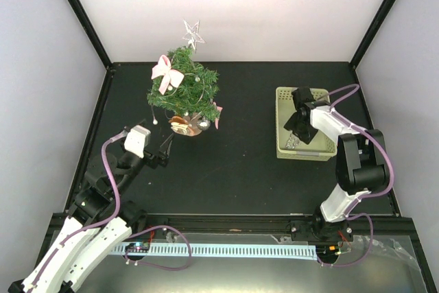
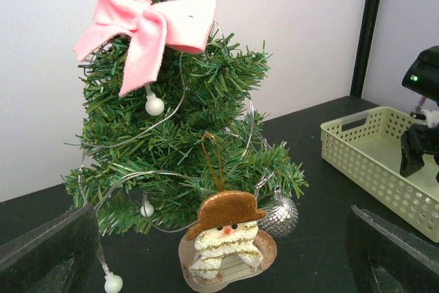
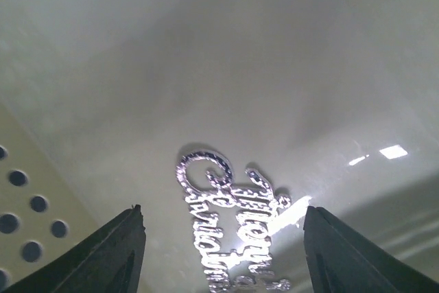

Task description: Decorate the small christmas tree

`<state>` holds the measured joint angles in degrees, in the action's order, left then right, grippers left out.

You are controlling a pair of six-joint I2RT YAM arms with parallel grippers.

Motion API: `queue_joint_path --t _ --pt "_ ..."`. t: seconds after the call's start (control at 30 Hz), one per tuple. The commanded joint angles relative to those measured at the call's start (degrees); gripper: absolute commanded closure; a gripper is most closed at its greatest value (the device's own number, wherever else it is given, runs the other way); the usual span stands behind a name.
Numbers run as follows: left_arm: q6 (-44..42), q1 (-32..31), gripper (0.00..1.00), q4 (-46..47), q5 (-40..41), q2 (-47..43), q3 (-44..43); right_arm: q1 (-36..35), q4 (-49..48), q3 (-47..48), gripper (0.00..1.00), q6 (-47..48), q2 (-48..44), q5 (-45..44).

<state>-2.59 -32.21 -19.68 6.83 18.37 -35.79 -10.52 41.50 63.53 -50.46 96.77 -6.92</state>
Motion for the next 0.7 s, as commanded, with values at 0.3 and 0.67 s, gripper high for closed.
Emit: queue_joint_path --t 0.3,0.67 --pt "-0.7 0.3 0.01 0.8 -0.3 0.0 -0.2 0.2 -5.9 -5.3 0.32 -0.8 4.5 5.6" --pt "-0.8 0.3 0.01 1.0 -0.2 0.2 -0.2 0.1 -3.8 -3.9 0.53 0.3 5.8 2.6"
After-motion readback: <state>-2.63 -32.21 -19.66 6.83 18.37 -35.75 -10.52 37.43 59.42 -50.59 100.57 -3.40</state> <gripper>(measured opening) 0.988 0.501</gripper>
